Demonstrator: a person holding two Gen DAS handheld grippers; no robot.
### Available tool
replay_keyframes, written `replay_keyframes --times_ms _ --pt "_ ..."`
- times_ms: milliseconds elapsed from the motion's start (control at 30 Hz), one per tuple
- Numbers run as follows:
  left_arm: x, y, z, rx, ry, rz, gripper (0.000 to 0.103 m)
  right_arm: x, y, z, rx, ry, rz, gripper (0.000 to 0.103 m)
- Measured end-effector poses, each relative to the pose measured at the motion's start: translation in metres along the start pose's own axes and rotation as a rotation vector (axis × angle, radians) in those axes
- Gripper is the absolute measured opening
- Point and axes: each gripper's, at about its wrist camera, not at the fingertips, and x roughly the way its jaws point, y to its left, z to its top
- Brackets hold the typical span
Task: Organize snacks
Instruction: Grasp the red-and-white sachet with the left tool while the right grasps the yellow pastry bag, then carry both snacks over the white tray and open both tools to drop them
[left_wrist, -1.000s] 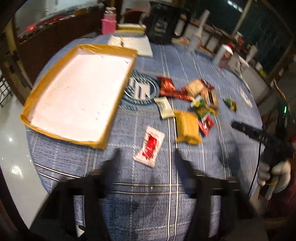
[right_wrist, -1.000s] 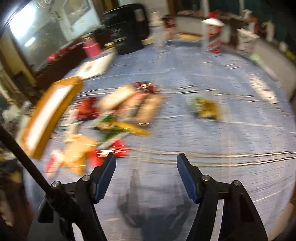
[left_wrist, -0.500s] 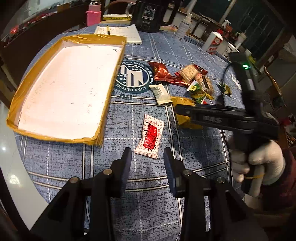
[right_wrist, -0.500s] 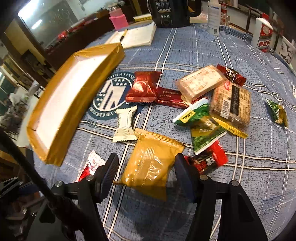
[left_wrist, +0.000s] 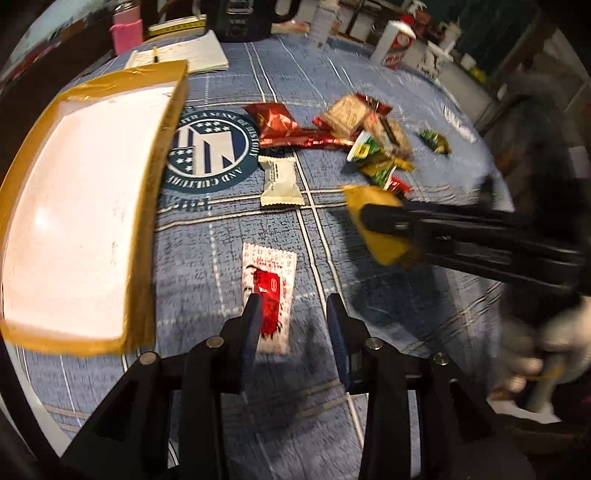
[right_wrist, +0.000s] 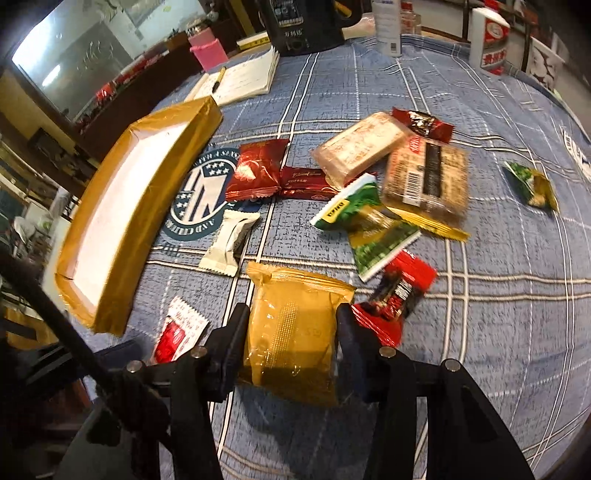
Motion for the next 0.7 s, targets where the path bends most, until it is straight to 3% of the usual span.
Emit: replay_keyframes --times_ms 300,433,500,533,700 --pt "0.022 -0.018 0.007 0.104 -0.010 0.164 0.037 -0.023 0.001 -0.007 -0.019 -0.040 0.033 0.048" --pt "0.012 -0.008 0.009 0.047 -0.024 0.131 0.038 -0.034 -0.006 -0.011 -0.024 -0.054 0.042 0.048" --pt "0.009 -0.001 0.006 0.022 -0.022 0.127 0.055 -0.038 -0.009 -0.013 -0.027 -0.061 0.049 0.048" --pt "0.009 0.002 0.004 0.013 -0.021 0.129 0.058 -0.039 -0.010 -0.013 -0.029 -0.064 0.057 0.048" --pt "0.017 -0.001 -0.004 0.017 0.014 0.163 0.059 -0.041 -0.013 -0.017 -0.040 -0.066 0.091 0.048"
